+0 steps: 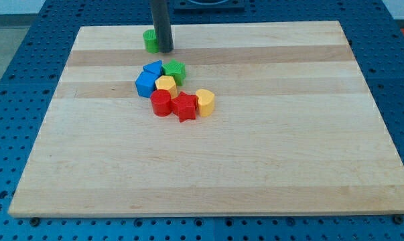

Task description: Push the green star closer to the green circle

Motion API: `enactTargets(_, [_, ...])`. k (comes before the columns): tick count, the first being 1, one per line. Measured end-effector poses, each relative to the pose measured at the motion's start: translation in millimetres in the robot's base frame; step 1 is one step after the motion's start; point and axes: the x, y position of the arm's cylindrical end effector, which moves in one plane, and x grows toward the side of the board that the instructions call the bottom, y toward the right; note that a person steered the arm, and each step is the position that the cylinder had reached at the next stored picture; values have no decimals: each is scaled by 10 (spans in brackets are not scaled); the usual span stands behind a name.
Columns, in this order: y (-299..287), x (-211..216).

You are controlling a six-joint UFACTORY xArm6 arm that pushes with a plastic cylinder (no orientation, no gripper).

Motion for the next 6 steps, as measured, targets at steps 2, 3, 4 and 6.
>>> enactTargets(2, [625, 330])
enactTargets(3, [962, 720])
enactTargets(4, [950, 1099])
enactTargets(6, [244, 1066])
